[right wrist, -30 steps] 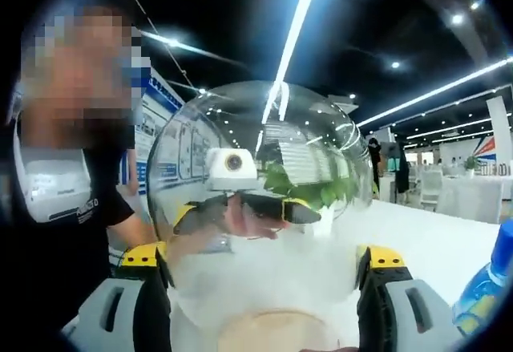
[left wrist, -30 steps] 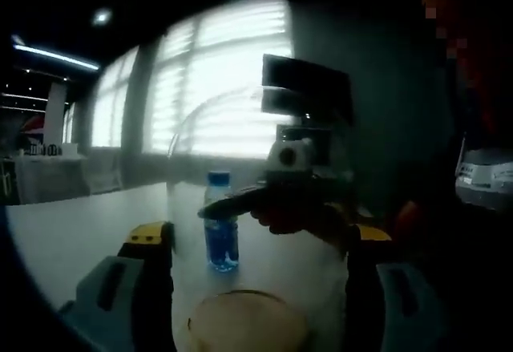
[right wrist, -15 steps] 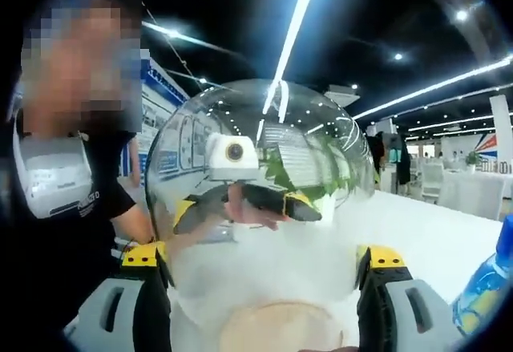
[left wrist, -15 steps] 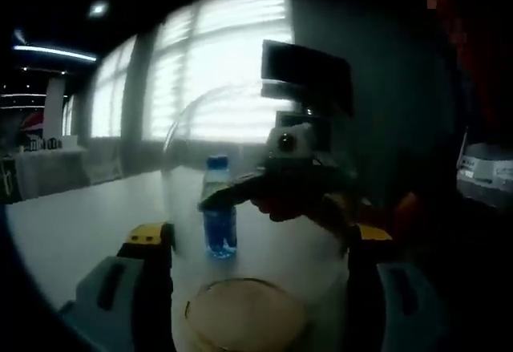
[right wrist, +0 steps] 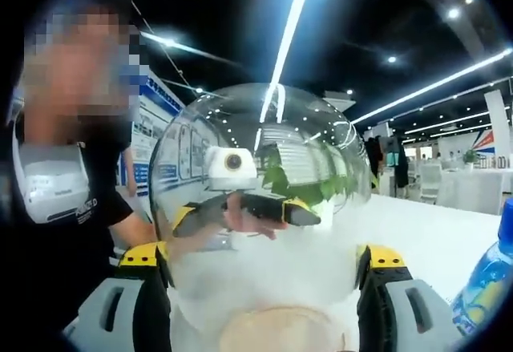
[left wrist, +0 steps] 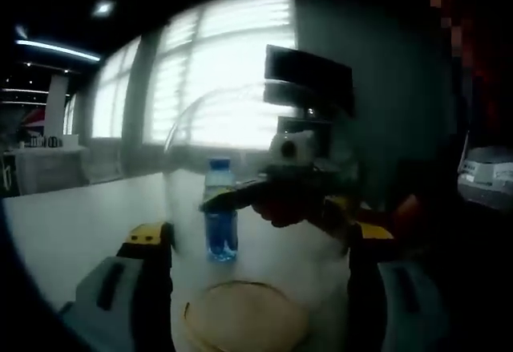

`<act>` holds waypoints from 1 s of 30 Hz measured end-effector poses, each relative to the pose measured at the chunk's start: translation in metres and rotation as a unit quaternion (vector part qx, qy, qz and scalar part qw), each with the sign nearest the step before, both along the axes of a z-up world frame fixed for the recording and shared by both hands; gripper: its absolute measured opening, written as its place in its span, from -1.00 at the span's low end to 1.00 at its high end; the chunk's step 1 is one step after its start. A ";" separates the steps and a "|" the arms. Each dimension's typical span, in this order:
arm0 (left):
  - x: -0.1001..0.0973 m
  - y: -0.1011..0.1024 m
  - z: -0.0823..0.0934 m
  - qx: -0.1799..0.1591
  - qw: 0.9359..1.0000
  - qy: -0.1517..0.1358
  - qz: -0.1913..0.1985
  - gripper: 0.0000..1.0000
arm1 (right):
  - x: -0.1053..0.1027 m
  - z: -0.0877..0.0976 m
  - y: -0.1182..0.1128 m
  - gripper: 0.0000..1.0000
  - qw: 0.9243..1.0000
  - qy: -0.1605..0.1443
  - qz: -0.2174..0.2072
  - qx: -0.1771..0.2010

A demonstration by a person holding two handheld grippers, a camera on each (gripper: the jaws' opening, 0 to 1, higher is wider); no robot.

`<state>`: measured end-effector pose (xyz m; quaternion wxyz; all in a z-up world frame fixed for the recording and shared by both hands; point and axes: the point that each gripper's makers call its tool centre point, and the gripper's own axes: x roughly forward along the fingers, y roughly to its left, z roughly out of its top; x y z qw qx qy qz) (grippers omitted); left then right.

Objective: Open the cover put in the Mizone put the cover back on

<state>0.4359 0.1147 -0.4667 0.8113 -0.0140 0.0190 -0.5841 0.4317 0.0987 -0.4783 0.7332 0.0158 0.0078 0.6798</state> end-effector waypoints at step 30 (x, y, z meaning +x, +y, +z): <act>0.000 -0.004 -0.004 0.000 1.000 -0.019 0.005 0.57 | 0.004 0.001 0.000 0.80 1.000 0.002 -0.006 0.012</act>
